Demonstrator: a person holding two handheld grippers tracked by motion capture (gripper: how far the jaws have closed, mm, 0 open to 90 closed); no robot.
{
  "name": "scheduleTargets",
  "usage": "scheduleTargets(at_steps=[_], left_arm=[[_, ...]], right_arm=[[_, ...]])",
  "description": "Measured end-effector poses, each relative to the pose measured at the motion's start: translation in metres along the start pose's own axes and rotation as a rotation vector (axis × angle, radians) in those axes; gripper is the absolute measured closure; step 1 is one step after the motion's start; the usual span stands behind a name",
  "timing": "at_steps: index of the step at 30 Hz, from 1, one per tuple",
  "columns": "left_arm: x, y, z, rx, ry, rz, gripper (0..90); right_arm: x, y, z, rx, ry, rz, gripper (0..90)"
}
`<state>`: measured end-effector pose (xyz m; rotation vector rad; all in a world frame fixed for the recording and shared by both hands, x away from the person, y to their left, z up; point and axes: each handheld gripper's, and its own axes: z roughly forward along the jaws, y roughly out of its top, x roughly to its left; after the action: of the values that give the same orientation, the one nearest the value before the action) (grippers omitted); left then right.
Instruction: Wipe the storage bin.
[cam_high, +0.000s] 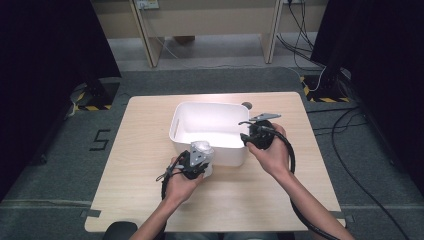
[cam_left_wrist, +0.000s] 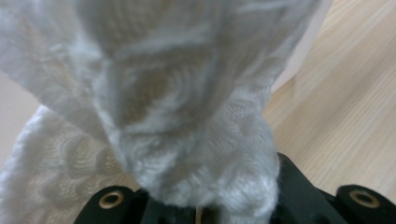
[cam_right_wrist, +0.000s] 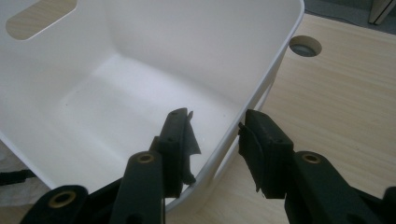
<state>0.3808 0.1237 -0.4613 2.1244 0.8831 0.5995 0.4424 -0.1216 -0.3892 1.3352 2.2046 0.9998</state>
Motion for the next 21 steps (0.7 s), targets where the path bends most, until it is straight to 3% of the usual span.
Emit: scheduleTargets(at_steps=[10,21], left_arm=[[-0.003,0.016,-0.013,-0.046,0.000,0.006,81.6],[-0.005,0.014,-0.008,-0.027,0.002,0.023,81.6]], right_arm=[[0.000,0.000,0.000,-0.001,0.000,0.002,61.7],[0.000,0.000,0.000,-0.001,0.001,0.004,61.7]])
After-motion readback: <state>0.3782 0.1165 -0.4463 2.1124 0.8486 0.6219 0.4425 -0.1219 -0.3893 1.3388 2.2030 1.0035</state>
